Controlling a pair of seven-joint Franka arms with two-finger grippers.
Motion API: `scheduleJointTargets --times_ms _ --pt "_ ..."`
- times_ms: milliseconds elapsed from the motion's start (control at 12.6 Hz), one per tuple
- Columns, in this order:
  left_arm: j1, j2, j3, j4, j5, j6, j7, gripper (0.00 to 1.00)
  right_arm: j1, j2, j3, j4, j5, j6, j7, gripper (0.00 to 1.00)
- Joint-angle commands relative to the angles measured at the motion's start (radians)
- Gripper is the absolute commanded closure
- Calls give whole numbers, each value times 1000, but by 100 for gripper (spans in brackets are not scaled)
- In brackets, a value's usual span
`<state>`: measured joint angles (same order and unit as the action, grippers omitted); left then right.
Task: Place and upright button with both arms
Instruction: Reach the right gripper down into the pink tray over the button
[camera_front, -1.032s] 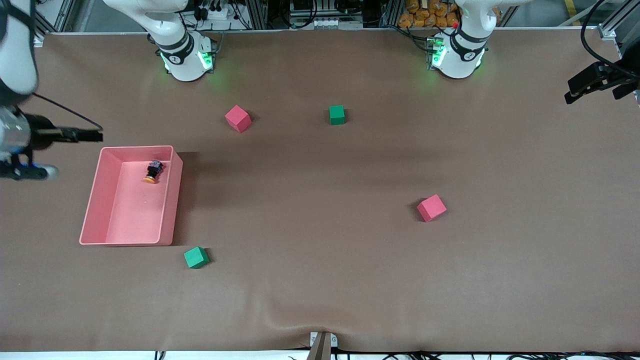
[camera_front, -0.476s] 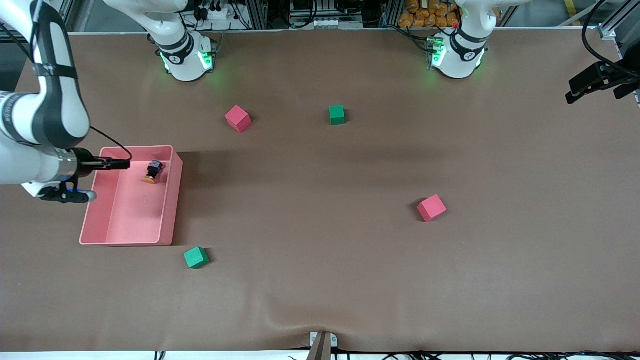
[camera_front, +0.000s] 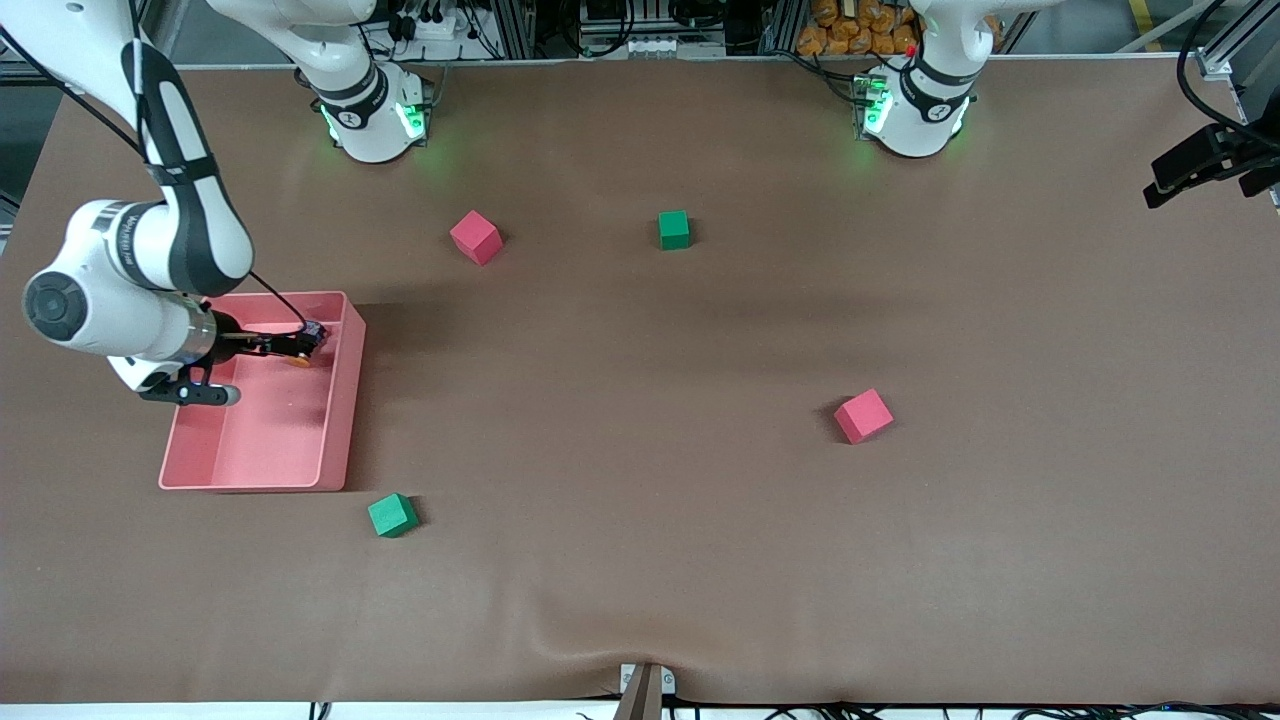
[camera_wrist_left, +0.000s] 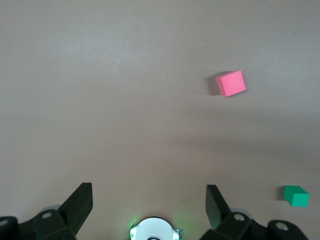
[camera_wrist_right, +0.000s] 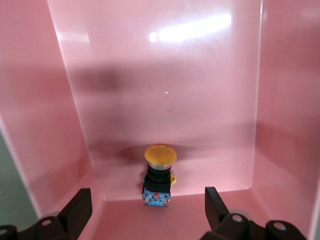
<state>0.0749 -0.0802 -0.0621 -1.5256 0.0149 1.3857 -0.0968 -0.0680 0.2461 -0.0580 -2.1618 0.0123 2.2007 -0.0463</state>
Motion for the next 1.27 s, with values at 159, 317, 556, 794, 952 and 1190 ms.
scheduleJointTargets --times_ms 159,317,556,794,952,1190 --pt "2 3 -10 12 -1 -1 12 0 -24 -22 12 -171 -15 265 -12 0" --pt "-3 10 -12 12 3 1 12 0 -24 -18 12 -223 -15 350 -12 0" --pt "-3 16 -13 15 2 19 12 0 -41 -19 14 -280 -17 428 -44 0" --pt "0 3 -13 16 -4 19 12 0 -52 7 14 -276 -15 455 -83 0" --pt "3 5 -13 13 -4 18 14 0 -52 36 15 -277 -14 455 -83 0" --pt "6 14 -12 12 -6 44 15 0 -50 45 15 -282 -11 442 -79 13"
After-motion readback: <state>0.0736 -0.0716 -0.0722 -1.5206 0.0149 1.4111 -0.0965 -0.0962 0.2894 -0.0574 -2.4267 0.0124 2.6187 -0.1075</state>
